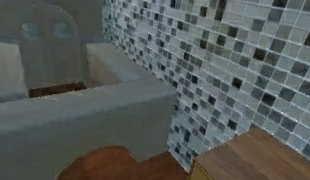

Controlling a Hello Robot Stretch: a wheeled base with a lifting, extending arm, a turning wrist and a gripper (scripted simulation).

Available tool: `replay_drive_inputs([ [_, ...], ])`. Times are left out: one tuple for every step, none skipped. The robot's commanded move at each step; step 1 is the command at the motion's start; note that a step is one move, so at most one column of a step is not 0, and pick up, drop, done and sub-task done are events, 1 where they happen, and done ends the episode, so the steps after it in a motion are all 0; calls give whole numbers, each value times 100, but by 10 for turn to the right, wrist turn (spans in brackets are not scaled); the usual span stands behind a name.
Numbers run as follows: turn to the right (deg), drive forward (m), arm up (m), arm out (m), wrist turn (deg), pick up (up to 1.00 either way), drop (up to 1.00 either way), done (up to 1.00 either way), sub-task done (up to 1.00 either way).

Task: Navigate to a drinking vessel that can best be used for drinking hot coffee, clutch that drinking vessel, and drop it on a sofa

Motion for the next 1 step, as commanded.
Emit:
replay_drive_inputs([
  [450, 0, 0, 0, 0, 0, 0, 0, 0],
])
